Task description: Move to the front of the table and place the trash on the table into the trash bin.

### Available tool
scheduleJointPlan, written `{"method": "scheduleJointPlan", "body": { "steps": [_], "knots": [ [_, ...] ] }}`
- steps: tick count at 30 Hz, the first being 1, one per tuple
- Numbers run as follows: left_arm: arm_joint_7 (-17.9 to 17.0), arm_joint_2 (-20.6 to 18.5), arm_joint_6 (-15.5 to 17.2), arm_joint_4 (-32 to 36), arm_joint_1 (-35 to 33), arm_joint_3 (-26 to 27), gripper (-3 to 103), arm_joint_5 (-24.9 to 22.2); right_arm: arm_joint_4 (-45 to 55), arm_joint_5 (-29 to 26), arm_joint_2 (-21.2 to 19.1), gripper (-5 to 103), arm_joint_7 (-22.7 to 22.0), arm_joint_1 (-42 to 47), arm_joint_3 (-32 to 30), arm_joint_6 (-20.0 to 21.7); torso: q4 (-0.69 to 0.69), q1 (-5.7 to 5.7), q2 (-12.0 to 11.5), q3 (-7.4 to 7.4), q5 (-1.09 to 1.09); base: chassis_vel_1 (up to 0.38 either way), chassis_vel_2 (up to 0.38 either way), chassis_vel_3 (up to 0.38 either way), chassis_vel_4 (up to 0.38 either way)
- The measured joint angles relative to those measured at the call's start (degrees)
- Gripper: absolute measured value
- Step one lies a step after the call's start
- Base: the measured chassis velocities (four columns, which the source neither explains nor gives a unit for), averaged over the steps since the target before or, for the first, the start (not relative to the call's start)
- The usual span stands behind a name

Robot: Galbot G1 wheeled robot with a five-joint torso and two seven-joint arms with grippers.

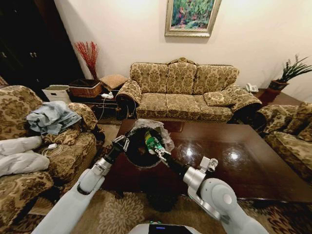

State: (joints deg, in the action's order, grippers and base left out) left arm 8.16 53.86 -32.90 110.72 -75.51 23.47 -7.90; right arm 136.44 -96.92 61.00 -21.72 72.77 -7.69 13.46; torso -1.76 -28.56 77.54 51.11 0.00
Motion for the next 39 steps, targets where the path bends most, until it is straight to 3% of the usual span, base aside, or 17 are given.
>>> {"method": "scheduleJointPlan", "body": {
  "steps": [3, 4, 7, 9, 10, 13, 16, 17, 19, 20, 23, 24, 27, 28, 29, 31, 39],
  "knots": [
    [0.5, 0.0, -0.1, -0.3, -0.3, -0.2, 4, 0.0, 0.4, 2.8, -1.0, 35, 6.2, 1.8, -0.3, -0.6, 0.00, 0.00, 0.0, 0.00, 0.00, 0.000, 0.000, 0.000, 0.000],
    [0.5, 0.0, -0.1, -0.3, -0.3, -0.2, 4, 0.0, 0.4, 2.8, -1.0, 35, 6.2, 1.8, -0.3, -0.6, 0.00, 0.00, 0.0, 0.00, 0.00, 0.000, 0.000, 0.000, 0.000],
    [0.6, -0.2, -0.1, -0.8, -0.2, -0.1, 4, -0.2, 0.8, 4.6, -1.7, 51, 10.2, 2.6, -1.0, -0.9, 0.00, 0.00, 0.0, 0.00, 0.00, 0.000, 0.000, 0.000, 0.000],
    [0.6, -0.2, -0.1, -0.8, -0.2, -0.1, 4, -0.2, 1.0, 4.6, -1.7, 51, 10.5, 2.6, -1.1, -1.0, 0.00, 0.00, 0.0, 0.00, 0.00, 0.000, 0.000, 0.000, 0.000],
    [0.6, -0.4, 0.1, -0.9, -0.1, 0.0, 4, -0.8, 1.7, 5.2, -2.1, 62, 11.8, 3.1, -1.3, -1.0, 0.00, 0.00, 0.0, 0.00, 0.00, 0.000, 0.000, 0.000, 0.000],
    [0.4, -0.7, 1.0, -0.9, -0.1, 0.0, 4, -1.8, 2.2, 7.2, -2.7, 68, 14.2, 3.6, -1.3, -1.0, 0.00, -0.01, 0.0, 0.00, -0.01, 0.000, 0.000, 0.000, 0.000],
    [0.2, -1.3, 3.6, -0.6, -0.1, 0.6, 4, -2.9, 2.2, 10.3, -3.4, 84, 18.1, 3.9, -1.4, -1.2, 0.00, 0.00, 0.0, 0.00, -0.01, 0.000, 0.000, 0.000, 0.000],
    [0.2, -1.3, 3.6, -0.6, -0.1, 0.6, 4, -2.9, 2.2, 10.3, -3.4, 84, 18.1, 3.9, -1.4, -1.2, 0.00, 0.00, 0.0, 0.00, -0.01, 0.000, 0.000, 0.000, 0.000],
    [0.5, -2.2, 8.1, 0.7, -0.6, 1.9, 4, -4.7, 1.0, 14.2, -3.8, 95, 23.6, 4.0, -1.7, -2.2, 0.01, -0.01, 0.0, 0.00, 0.00, 0.000, 0.000, 0.000, 0.000],
    [0.5, -2.2, 8.1, 0.7, -0.6, 1.9, 4, -4.7, 1.0, 14.2, -3.8, 95, 23.6, 4.0, -1.7, -2.2, 0.01, -0.01, 0.0, 0.00, 0.00, 0.000, 0.000, 0.000, 0.000],
    [0.6, -4.5, 17.3, 3.1, -2.5, 3.5, 4, -7.5, -0.7, 17.7, -4.2, 99, 36.9, 4.5, -2.9, -4.5, 0.00, -0.01, 0.0, 0.00, -0.01, 0.000, 0.000, 0.000, 0.000],
    [0.6, -4.5, 17.3, 3.1, -2.5, 3.5, 4, -7.5, -0.7, 17.7, -4.2, 99, 36.9, 4.5, -2.9, -4.5, 0.00, -0.01, 0.0, 0.00, -0.01, 0.000, 0.000, 0.000, 0.000],
    [-2.8, -6.6, 26.2, 5.5, -3.1, 4.5, 4, -9.4, -1.8, 18.9, -3.7, 100, 43.6, 3.9, -5.3, -6.4, 0.00, 0.00, 0.0, 0.00, 0.00, 0.000, 0.000, 0.000, 0.000],
    [-2.8, -6.6, 26.2, 5.5, -3.1, 4.5, 4, -9.4, -1.8, 18.9, -3.7, 100, 43.6, 3.9, -5.3, -6.4, 0.00, 0.00, 0.0, 0.00, 0.00, 0.000, 0.000, 0.000, 0.000],
    [-4.7, -7.6, 29.7, 6.5, -2.9, 4.6, 4, -11.7, -2.4, 19.0, -3.5, 100, 45.5, 3.4, -6.8, -7.7, -0.01, 0.00, 0.0, 0.00, 0.00, 0.000, 0.000, 0.000, 0.000],
    [-6.5, -8.6, 33.8, 7.8, -2.3, 4.7, 4, -14.9, -2.8, 19.1, -3.3, 100, 46.9, 3.0, -8.9, -8.8, 0.00, -0.01, 0.0, 0.00, -0.01, 0.000, 0.000, 0.000, 0.000],
    [-9.9, -9.5, 40.0, 9.7, -1.6, 5.4, 4, -18.8, -5.1, 22.2, -2.0, 100, 54.5, 3.8, -17.1, -10.7, 0.00, -0.01, 0.0, 0.00, 0.01, 0.000, 0.000, 0.000, 0.000]
  ]
}}
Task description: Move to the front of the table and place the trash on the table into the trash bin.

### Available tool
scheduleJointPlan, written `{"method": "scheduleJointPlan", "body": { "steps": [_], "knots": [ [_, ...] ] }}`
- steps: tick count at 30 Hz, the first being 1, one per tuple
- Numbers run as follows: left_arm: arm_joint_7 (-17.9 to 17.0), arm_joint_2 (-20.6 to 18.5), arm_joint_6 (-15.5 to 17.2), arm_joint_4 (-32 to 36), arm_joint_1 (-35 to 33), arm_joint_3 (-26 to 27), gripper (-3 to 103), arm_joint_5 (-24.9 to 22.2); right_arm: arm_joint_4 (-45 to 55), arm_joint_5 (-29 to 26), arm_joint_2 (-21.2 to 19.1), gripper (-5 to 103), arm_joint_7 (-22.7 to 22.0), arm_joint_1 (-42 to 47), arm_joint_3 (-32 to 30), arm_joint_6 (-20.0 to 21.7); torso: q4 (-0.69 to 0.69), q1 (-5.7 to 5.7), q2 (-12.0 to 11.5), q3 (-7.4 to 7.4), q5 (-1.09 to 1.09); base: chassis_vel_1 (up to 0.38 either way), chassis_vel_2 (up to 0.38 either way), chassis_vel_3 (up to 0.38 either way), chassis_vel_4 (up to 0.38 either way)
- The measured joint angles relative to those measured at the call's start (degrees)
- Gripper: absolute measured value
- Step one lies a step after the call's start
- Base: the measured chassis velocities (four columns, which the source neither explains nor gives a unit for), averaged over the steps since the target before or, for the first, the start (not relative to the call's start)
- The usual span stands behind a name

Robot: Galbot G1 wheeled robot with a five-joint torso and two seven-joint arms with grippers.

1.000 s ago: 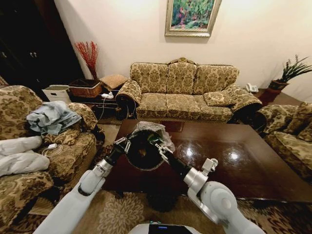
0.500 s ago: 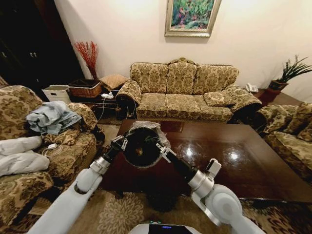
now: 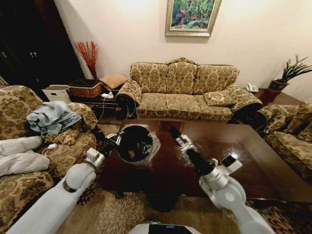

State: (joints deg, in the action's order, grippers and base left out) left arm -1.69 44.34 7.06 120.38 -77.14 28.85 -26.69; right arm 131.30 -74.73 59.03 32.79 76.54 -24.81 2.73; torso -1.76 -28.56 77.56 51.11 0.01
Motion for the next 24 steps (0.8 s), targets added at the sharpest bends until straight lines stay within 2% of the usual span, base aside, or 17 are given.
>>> {"method": "scheduleJointPlan", "body": {
  "steps": [1, 2, 3, 4, 6, 7, 9, 11, 14, 15, 16, 18, 21, 24],
  "knots": [
    [-1.5, 0.0, 2.0, 0.7, 0.0, 0.2, 4, -1.8, -0.8, 3.7, 0.7, 100, -1.4, 0.7, -3.6, 0.2, 0.00, 0.00, 0.0, 0.00, -0.02, 0.000, 0.000, 0.000, 0.000],
    [-3.1, 0.0, 3.7, 1.1, -0.1, 0.4, 4, -3.5, -1.6, 10.9, 1.8, 100, -9.3, 1.6, -7.3, 0.7, 0.01, 0.00, 0.0, 0.00, -0.01, 0.000, 0.000, 0.000, 0.000],
    [-5.2, 0.4, 5.7, 1.5, -0.2, 0.3, 4, -5.9, -2.4, 19.7, 2.5, 100, -22.4, 2.5, -9.6, 1.7, 0.01, 0.00, 0.0, 0.00, 0.00, 0.000, 0.000, 0.000, 0.000],
    [-5.2, 0.4, 5.7, 1.5, -0.2, 0.3, 4, -5.9, -2.4, 19.7, 2.5, 100, -22.4, 2.5, -9.6, 1.7, 0.01, 0.00, 0.0, 0.00, 0.00, 0.000, 0.000, 0.000, 0.000],
    [-6.5, 1.0, 6.8, 1.5, -0.2, 0.1, 4, -7.2, -3.9, 24.5, 2.6, 100, -31.8, 3.5, -10.0, 1.6, 0.00, 0.00, 0.0, 0.00, -0.01, 0.000, 0.000, 0.000, 0.000],
    [-6.5, 1.0, 6.8, 1.5, -0.2, 0.1, 4, -7.2, -3.9, 24.5, 2.6, 100, -31.8, 3.5, -10.0, 1.6, 0.00, 0.00, 0.0, 0.00, -0.01, 0.000, 0.000, 0.000, 0.000],
    [-7.5, 2.0, 7.4, 1.7, 0.2, -0.1, 4, -7.6, -5.3, 26.8, 2.2, 100, -41.4, 6.4, -10.0, 4.3, 0.01, 0.00, 0.0, 0.00, -0.01, 0.000, 0.000, 0.000, 0.000],
    [-7.6, 2.4, 7.8, 2.5, 0.4, 0.0, 4, -7.7, -7.2, 26.9, 2.2, 100, -43.6, 8.2, -9.8, 5.8, 0.02, 0.00, 0.0, 0.00, -0.03, 0.000, 0.000, 0.000, 0.000],
    [-7.6, 2.5, 8.1, 3.2, 0.5, 0.1, 4, -7.7, -9.9, 26.4, 2.7, 100, -44.4, 8.1, -9.0, 4.7, 0.02, 0.01, 0.0, 0.00, 0.00, 0.000, 0.000, 0.000, 0.000],
    [-7.6, 2.4, 8.2, 3.5, 0.5, 0.3, 4, -7.8, -11.2, 24.4, 3.2, 100, -46.6, 7.2, -8.4, 4.4, 0.02, 0.01, 0.0, 0.00, 0.02, 0.000, 0.000, 0.000, 0.000],
    [-7.6, 2.4, 8.2, 3.5, 0.5, 0.3, 4, -7.8, -11.2, 24.4, 3.2, 100, -46.6, 7.2, -8.4, 4.4, 0.02, 0.01, 0.0, 0.00, 0.02, 0.000, 0.000, 0.000, 0.000],
    [-7.4, 2.2, 8.4, 4.1, 0.4, 0.7, 4, -7.9, -13.1, 20.0, 3.8, 100, -50.1, 5.6, -8.2, 4.6, 0.00, 0.01, 0.0, 0.00, -0.01, 0.000, 0.000, 0.000, 0.000],
    [-7.3, 2.0, 8.4, 4.1, 0.2, 1.0, 4, -7.9, -14.7, 19.5, 3.8, 100, -50.3, 5.7, -8.2, 4.7, -0.01, 0.01, 0.0, 0.00, -0.02, -0.060, -0.043, 0.107, 0.089],
    [-7.2, 1.9, 8.4, 4.1, 0.2, 1.0, 4, -7.9, -16.2, 19.9, 3.9, 100, -48.8, 6.2, -8.6, 4.9, -0.01, 0.01, 0.0, 0.00, -0.03, -0.140, -0.128, 0.162, 0.128]
  ]
}}
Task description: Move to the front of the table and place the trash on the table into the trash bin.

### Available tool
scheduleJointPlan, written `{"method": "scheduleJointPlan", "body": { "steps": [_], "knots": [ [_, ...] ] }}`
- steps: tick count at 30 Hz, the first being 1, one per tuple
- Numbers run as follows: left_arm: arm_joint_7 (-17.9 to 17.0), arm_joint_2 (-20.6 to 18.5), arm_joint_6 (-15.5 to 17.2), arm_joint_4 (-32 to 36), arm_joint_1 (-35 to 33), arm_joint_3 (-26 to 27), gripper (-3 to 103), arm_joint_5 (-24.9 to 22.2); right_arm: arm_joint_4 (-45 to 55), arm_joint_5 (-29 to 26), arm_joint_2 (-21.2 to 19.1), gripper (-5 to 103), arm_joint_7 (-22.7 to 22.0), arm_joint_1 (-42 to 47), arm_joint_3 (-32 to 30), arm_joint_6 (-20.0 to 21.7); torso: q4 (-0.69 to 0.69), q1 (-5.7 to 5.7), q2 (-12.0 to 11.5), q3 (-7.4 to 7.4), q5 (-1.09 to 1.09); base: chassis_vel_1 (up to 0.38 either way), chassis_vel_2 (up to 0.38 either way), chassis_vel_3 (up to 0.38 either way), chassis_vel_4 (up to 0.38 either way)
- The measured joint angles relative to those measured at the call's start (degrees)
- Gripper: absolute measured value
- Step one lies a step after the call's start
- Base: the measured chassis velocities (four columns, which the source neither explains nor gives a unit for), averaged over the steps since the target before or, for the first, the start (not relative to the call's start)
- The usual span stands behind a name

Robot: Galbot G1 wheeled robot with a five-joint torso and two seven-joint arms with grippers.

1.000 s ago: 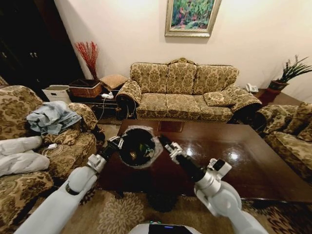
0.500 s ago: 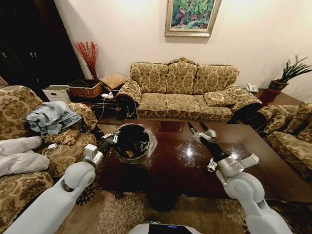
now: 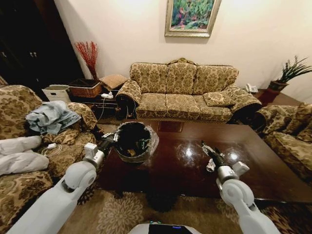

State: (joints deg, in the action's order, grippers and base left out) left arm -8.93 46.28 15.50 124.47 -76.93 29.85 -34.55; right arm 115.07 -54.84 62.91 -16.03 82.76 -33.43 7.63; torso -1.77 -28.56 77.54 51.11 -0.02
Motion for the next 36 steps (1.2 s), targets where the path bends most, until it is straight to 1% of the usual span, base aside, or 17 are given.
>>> {"method": "scheduleJointPlan", "body": {
  "steps": [5, 7, 8, 9, 11, 12, 17, 19, 20, 21, 22, 24, 26, 29, 31, 34, 36],
  "knots": [
    [0.1, 0.4, -0.2, -0.1, 0.0, -0.3, 4, 0.1, -1.9, 0.1, 0.2, 100, -1.2, 0.6, -0.2, -0.4, 0.02, 0.00, 0.0, 0.00, 0.02, -0.192, -0.218, 0.197, 0.153],
    [0.3, 0.6, -0.4, -0.1, -0.1, -0.5, 4, 0.3, -2.7, 1.1, 0.6, 100, -4.7, 0.5, 0.7, -1.0, 0.05, 0.00, 0.0, 0.00, 0.01, -0.229, -0.266, 0.212, 0.219],
    [0.4, 0.7, -0.4, 0.0, -0.3, -0.5, 4, 0.4, -3.8, 3.4, 1.2, 100, -7.4, 0.1, 1.8, -2.1, 0.04, -0.02, 0.0, 0.00, 0.02, -0.204, -0.197, 0.215, 0.210],
    [0.4, 0.7, -0.4, 0.0, -0.3, -0.5, 4, 0.4, -3.8, 3.4, 1.2, 100, -7.4, 0.1, 1.8, -2.1, 0.04, -0.02, 0.0, 0.00, 0.02, -0.204, -0.197, 0.215, 0.210],
    [0.4, 0.7, -0.6, 0.4, -0.4, -0.5, 4, 0.4, -6.1, 5.1, 1.7, 100, -8.5, 0.0, 3.1, -4.1, 0.03, -0.01, 0.0, 0.00, 0.07, -0.159, -0.170, 0.154, 0.130],
    [0.4, 0.6, -0.6, 0.5, -0.4, -0.5, 4, 0.4, -7.7, 5.1, 1.7, 100, -8.1, 0.0, 3.8, -4.9, 0.03, -0.01, 0.0, 0.00, 0.07, -0.113, -0.064, 0.079, 0.085],
    [0.4, 0.6, -1.2, 0.7, -0.6, -0.2, 4, 0.4, -12.3, 5.2, 1.8, 100, -6.3, -0.2, 6.3, -5.5, 0.04, -0.01, 0.0, 0.00, 0.05, -0.030, -0.026, 0.021, 0.023],
    [0.4, 0.7, -1.3, 0.7, -0.9, -0.4, 4, 0.5, -17.1, 6.8, 2.2, 100, -3.3, -1.5, 7.8, -6.3, 0.01, -0.01, 0.0, 0.00, -0.04, 0.032, 0.015, -0.008, -0.012],
    [0.4, 0.7, -1.3, 0.7, -1.0, -0.6, 4, 0.6, -20.0, 7.8, 2.4, 100, -2.1, -2.6, 8.4, -6.8, 0.00, -0.01, 0.0, 0.00, -0.02, 0.063, 0.063, -0.033, -0.008],
    [0.4, 0.7, -1.3, 0.7, -1.0, -0.6, 4, 0.6, -20.0, 7.8, 2.4, 100, -2.1, -2.6, 8.4, -6.8, 0.00, -0.01, 0.0, 0.00, -0.02, 0.063, 0.063, -0.033, -0.008],
    [0.3, 0.7, -1.3, 0.8, -1.0, -0.7, 4, 0.7, -22.5, 8.3, 2.6, 100, -1.3, -3.7, 9.0, -6.8, -0.02, -0.01, 0.0, 0.00, 0.00, 0.076, 0.063, -0.033, -0.022],
    [0.3, 0.7, -1.3, 0.8, -1.0, -0.8, 4, 0.7, -24.0, 8.4, 2.6, 100, -1.0, -4.6, 9.4, -6.7, -0.01, -0.01, 0.0, 0.00, 0.01, 0.076, 0.043, -0.020, -0.022],
    [0.3, 0.7, -1.7, 0.1, -0.7, -1.4, 4, 0.8, -29.8, 10.4, 3.5, 100, -0.2, -8.0, 10.6, -6.7, 0.00, 0.00, 0.0, 0.00, 0.00, 0.000, 0.000, 0.000, 0.000],
    [0.4, 0.8, -2.1, -0.7, -0.6, -1.9, 4, 1.1, -32.7, 11.7, 4.1, 100, -0.2, -9.8, 11.0, -6.8, 0.02, -0.01, 0.0, 0.00, 0.05, 0.000, 0.000, 0.000, 0.000],
    [0.4, 0.8, -2.3, -0.9, -0.6, -2.0, 4, 1.2, -33.7, 11.7, 4.3, 100, -0.1, -10.7, 11.1, -6.4, 0.03, -0.01, 0.0, 0.00, 0.01, 0.000, 0.000, 0.000, 0.000],
    [0.6, 0.8, -2.6, -1.0, -0.5, -2.0, 4, 1.2, -36.6, 10.0, 4.8, 100, 0.4, -13.6, 11.7, -4.4, 0.02, -0.01, 0.0, 0.00, 0.01, 0.000, 0.000, 0.000, 0.000],
    [0.6, 0.7, -2.6, -1.0, -0.5, -2.0, 4, 1.2, -37.3, 9.9, 4.9, 100, 0.6, -14.2, 11.9, -4.2, 0.02, -0.01, 0.0, 0.00, 0.00, 0.000, 0.000, 0.000, 0.000]
  ]
}}
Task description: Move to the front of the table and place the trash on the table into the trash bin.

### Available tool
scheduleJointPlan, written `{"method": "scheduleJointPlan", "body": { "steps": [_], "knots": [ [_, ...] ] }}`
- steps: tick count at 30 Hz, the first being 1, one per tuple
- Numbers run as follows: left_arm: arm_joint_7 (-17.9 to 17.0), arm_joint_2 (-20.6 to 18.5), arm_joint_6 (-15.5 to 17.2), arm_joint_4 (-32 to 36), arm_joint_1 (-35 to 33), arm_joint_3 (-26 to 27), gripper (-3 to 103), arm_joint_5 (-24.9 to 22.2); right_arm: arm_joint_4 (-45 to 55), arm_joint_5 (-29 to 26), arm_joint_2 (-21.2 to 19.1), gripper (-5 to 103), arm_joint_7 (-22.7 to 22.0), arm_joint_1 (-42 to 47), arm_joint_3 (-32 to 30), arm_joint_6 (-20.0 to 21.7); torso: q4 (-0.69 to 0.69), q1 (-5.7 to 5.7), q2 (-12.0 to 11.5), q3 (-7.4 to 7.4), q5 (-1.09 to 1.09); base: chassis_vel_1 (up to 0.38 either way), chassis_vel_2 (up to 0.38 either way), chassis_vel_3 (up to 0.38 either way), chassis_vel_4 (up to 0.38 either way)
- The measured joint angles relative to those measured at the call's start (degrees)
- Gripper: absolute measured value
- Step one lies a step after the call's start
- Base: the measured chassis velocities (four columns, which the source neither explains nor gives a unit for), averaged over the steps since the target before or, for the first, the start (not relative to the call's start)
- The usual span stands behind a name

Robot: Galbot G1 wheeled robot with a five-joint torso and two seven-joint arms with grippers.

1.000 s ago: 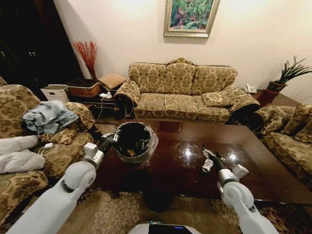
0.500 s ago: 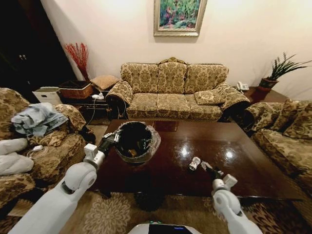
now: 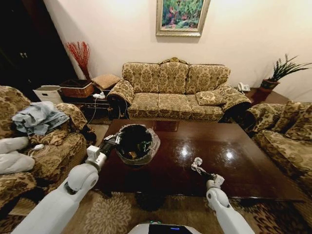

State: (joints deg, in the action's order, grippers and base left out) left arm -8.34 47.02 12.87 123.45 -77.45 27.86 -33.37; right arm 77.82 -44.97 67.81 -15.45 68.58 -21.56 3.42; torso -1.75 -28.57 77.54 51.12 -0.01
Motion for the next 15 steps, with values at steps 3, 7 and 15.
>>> {"method": "scheduleJointPlan", "body": {
  "steps": [3, 7, 15],
  "knots": [
    [0.2, -0.1, -0.2, -0.3, 0.1, -0.2, 4, -0.1, -1.6, -2.0, 0.4, 100, 2.0, -2.3, 0.7, 2.2, -0.02, 0.00, 0.0, 0.00, 0.01, 0.000, 0.000, 0.000, 0.000],
    [0.6, 0.1, -0.7, -0.6, 0.1, -0.5, 4, -0.1, -3.9, -1.9, 1.1, 99, 2.9, -4.1, 1.2, 2.9, 0.00, 0.00, 0.0, 0.00, 0.01, 0.000, 0.000, 0.000, 0.000],
    [0.6, -0.1, -1.7, -1.2, 0.9, -0.8, 4, -0.3, -7.2, -0.9, 2.3, 78, 2.5, -6.8, 1.9, 4.1, 0.00, 0.00, 0.0, 0.00, 0.01, 0.000, 0.000, 0.000, 0.000]
  ]
}}
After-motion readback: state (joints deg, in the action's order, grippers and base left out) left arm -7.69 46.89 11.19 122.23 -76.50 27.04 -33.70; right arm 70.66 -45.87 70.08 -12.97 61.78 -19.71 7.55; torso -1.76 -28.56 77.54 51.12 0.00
